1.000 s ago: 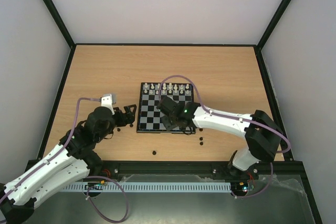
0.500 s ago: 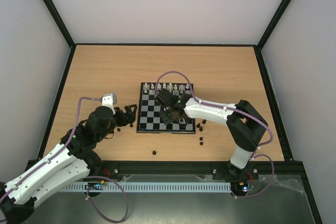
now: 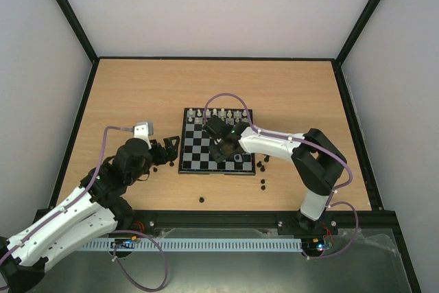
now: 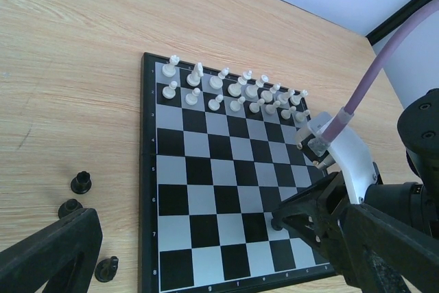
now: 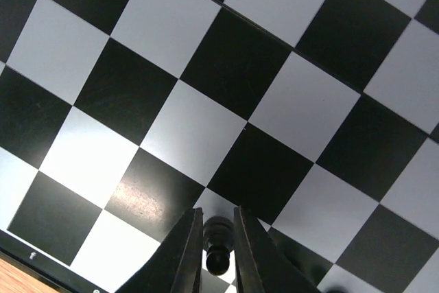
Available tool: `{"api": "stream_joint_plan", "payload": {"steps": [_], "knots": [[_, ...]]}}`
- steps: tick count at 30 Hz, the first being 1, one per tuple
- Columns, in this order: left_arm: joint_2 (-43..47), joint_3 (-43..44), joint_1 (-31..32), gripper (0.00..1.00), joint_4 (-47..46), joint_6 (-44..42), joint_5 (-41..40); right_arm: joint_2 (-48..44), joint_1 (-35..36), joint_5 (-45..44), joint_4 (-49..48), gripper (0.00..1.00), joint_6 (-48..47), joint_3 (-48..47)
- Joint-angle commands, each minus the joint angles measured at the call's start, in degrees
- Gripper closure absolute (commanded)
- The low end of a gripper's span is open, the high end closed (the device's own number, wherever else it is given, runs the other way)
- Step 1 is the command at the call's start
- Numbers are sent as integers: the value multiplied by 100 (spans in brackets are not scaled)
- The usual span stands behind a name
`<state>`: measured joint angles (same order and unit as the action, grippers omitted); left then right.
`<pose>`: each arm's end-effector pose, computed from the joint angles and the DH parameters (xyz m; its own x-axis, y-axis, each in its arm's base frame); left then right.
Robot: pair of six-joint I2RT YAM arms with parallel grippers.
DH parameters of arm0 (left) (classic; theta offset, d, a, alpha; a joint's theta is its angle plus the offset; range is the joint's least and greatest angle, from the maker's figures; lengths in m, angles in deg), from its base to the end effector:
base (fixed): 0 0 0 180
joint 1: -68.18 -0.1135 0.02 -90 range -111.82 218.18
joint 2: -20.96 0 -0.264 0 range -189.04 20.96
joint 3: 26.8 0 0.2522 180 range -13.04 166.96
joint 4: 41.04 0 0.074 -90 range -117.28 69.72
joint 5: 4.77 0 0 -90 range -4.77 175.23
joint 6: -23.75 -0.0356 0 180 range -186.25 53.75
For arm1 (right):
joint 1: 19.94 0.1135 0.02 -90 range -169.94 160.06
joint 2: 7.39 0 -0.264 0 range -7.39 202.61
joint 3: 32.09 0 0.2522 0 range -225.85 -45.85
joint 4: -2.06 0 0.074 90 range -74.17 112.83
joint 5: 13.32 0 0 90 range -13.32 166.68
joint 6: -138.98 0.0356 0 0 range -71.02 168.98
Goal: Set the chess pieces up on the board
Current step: Place the chess piece on the chessboard.
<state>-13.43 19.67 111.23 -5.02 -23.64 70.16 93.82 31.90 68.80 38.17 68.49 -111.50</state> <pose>0.1143 -0.0941 0.2714 -0.5469 -0.3837 -0.7441 0.1566 0.8262 -0.5411 0.2285 0.2828 0.1862 -0.7385 -0.4044 -0.5395 -0.5169 0.8533 0.0679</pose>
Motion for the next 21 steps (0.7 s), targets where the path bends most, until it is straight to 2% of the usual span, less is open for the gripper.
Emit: {"api": "stream_joint_plan", "payload": {"steps": [1,9,17,21], "knots": [[-24,28,-35,0,-128,-66,-40,37,-42,61,161,81,-44,-101],[3,96,-33,0,-71,-86,-83,-627,27,351,269,63,-81,-99],[-10,151,-42,1,-31,-73,-140,-1569,451,202,569,53,168,162],[-63,216,-49,0,-11,-83,-175,-1874,876,187,556,52,387,478]]}}
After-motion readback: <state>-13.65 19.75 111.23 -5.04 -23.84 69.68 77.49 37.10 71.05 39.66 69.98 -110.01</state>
